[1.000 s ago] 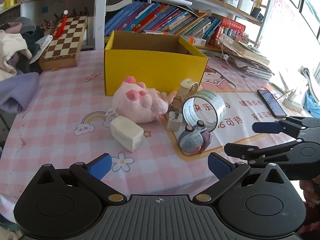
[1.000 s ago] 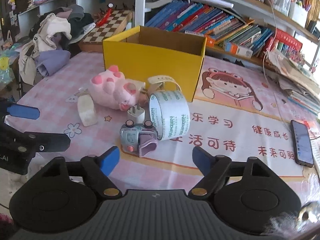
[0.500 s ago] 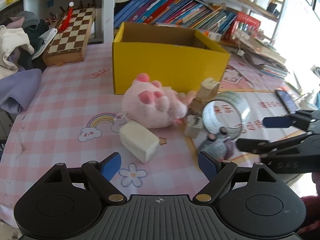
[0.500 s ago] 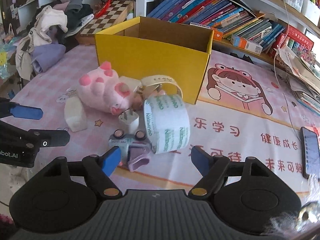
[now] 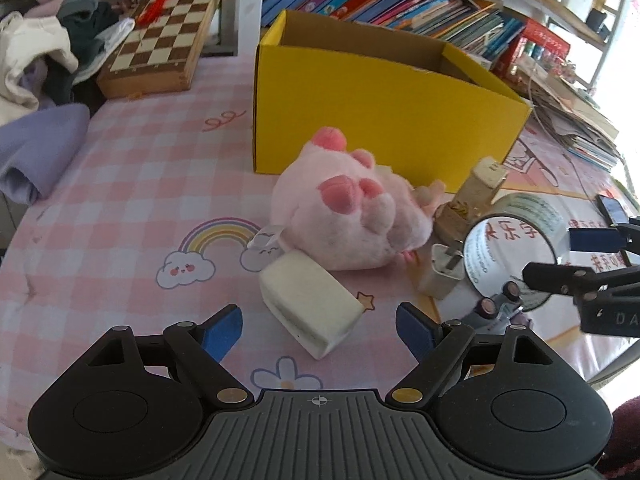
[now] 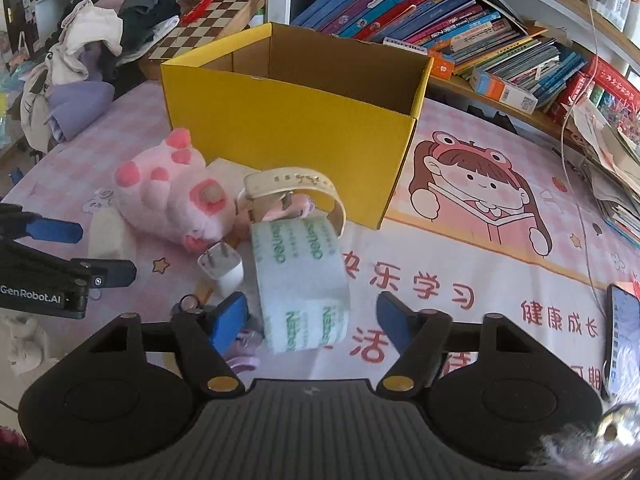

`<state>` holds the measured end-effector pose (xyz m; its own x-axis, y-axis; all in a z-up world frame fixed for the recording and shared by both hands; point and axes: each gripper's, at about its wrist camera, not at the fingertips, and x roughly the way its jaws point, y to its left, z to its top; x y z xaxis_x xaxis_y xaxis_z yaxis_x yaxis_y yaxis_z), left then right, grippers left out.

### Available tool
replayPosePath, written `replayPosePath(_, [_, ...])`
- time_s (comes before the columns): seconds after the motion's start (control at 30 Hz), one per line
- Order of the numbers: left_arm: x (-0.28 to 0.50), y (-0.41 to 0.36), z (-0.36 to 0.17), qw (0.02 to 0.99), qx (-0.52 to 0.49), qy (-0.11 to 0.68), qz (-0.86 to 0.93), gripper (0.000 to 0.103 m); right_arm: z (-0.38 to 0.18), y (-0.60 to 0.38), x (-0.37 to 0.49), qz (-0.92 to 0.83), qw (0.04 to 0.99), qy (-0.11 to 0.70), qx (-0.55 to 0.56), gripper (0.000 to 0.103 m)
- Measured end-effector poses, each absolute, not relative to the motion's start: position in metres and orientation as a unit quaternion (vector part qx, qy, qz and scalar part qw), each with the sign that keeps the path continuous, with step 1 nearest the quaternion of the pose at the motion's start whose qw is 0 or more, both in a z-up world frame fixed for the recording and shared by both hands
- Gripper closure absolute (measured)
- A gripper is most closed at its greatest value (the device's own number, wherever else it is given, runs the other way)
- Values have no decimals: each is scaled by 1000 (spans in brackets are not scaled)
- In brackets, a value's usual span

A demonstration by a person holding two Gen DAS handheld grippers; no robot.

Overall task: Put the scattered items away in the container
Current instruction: 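Grasp the white block with the left tool while the right tool grasps the tape roll, then carry both items into the yellow box and open both tools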

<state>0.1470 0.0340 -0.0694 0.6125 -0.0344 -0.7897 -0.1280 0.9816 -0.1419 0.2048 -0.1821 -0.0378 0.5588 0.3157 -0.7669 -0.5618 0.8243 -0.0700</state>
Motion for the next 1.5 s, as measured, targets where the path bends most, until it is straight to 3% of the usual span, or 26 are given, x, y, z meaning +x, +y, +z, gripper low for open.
replayPosePath(0.17, [156, 39, -76, 889, -108, 444, 35, 18, -37, -185, 215, 257, 866, 400, -156, 60])
replayPosePath(0.3, [161, 38, -80, 888, -101, 446, 38, 36, -36, -190, 220, 254, 869, 399, -149, 61])
replayPosePath(0.37, [162, 37, -79, 891, -93, 443, 39, 50, -35, -195, 222, 249, 872, 398, -142, 61])
replayPosePath(0.6, [157, 43, -74, 895, -100, 432, 41, 69, -30, -209, 229, 227, 883, 396, -110, 62])
replayPosePath(1.5, [122, 63, -3, 939, -100, 329, 11, 75, 24, -216, 214, 216, 909, 351, -65, 63])
